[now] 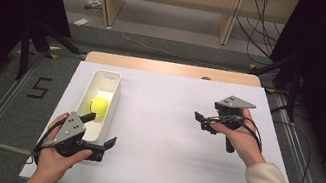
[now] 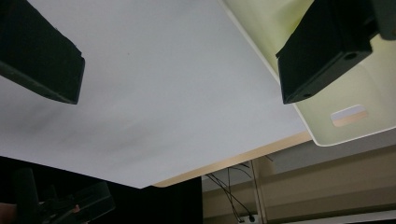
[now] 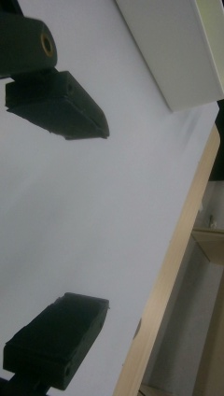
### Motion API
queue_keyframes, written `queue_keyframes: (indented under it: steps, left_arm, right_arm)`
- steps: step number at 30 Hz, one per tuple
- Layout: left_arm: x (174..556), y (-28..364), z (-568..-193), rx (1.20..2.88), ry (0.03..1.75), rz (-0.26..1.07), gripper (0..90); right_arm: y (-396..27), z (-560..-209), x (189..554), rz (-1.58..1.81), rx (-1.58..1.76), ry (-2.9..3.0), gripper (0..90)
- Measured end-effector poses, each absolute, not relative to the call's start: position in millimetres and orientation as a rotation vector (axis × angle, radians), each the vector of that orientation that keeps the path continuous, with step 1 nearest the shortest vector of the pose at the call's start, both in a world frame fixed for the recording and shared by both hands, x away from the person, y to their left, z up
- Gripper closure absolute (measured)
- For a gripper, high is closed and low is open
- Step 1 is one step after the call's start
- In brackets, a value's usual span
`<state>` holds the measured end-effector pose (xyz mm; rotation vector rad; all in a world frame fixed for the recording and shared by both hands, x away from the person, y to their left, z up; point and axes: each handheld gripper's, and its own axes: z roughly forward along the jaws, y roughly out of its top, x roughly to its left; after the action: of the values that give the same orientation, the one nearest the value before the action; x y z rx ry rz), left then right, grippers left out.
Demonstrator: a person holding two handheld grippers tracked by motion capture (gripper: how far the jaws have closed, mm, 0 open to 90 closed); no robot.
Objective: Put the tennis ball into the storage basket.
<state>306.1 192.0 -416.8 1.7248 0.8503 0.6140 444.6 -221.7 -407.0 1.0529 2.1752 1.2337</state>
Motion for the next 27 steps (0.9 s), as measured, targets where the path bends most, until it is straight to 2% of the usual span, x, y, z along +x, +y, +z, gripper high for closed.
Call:
queue_keyframes:
  steps: [27]
  left_arm:
    - [308.2, 194.5, -417.8, 1.727, 0.860, 0.622, 0.0]
  right_arm:
    - [-275.2, -432.7, 403.4, 1.212, 1.142, 2.136, 15.5]
